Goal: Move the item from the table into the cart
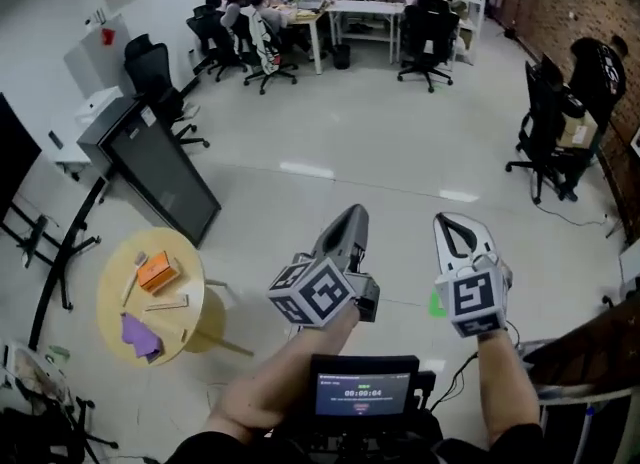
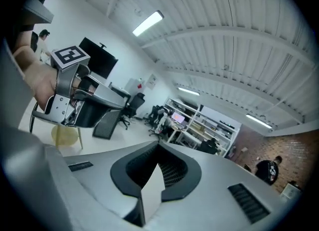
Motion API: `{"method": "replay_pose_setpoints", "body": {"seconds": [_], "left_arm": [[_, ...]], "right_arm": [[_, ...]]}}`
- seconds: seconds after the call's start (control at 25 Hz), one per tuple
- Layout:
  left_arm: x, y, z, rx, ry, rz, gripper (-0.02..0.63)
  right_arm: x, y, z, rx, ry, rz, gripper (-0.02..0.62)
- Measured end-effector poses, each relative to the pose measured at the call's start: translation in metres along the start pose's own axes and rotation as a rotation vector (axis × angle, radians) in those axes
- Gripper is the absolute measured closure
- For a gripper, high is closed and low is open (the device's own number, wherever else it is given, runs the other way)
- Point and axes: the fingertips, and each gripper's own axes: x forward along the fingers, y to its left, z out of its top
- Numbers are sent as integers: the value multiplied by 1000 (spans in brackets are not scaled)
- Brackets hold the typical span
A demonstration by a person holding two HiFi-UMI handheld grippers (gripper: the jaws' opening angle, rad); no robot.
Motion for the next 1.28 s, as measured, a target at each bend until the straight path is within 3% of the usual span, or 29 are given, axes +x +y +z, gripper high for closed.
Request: {"method": "replay_pose_setpoints", "body": {"seconds": [0.2,0.44,0.68,0.92,1.2,1.28], "left_arm": [[-130,147,171,77,-145,138,603],[-272,286,303,134,-288,362,603],[-372,381,384,176,-430,575,603],[-431,442,450,247,-558,777,603],[-542,499,514,350,-641,985,603],[-584,522,529,379,-625,1068,603]], "right_arm": [[125,164,147,14,-116,163,588],[235,337,273,60,-233,391,588],[314,468,365,44,-350,630,588],[385,546,445,72,-468,854,588],[422,684,526,72,-536,1077,588],[424,728,553,87,-565,1129,588]]}}
